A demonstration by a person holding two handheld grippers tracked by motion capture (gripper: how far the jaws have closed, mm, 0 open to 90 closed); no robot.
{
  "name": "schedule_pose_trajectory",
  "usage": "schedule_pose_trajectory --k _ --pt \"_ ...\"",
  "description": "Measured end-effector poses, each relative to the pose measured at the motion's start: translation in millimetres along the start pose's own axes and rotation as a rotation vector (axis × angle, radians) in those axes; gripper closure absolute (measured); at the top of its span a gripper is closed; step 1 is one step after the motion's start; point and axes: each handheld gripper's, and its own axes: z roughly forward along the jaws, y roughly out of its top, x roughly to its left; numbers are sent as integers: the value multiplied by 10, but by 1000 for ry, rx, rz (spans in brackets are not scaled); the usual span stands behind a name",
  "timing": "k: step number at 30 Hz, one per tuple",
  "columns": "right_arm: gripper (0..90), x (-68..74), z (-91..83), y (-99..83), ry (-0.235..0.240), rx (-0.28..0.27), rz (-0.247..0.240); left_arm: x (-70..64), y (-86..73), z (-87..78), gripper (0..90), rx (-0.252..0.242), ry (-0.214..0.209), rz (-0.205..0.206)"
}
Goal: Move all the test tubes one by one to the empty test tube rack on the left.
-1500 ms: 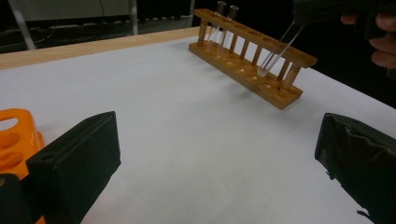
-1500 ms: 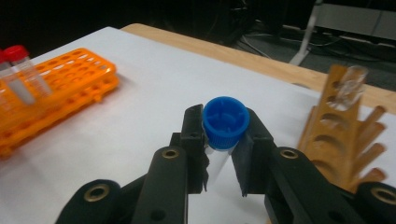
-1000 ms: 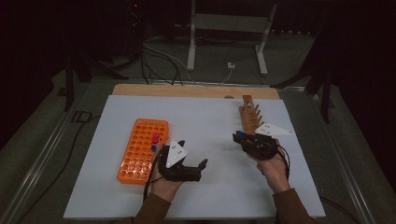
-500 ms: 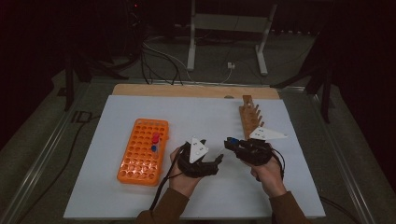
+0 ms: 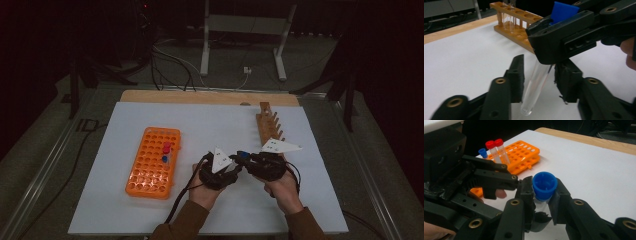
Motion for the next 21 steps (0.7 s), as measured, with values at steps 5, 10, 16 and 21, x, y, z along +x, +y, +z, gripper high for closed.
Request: schedule_pose_trajectory --k 5,10,16,21 --pt "756 1 -1 -1 0 0 4 -7 -7 -1 735 -1 -27 0" --pt "720 2 -12 2 -15 1 -1 -30 -24 3 768 -4 -26 19" --pt "514 -18 -99 32 -32 -41 6 40 -41 -33 771 1 -12 10" --pt "337 -50 -153 48 -59 -69 9 87 -54 -79 772 -3 -11 7"
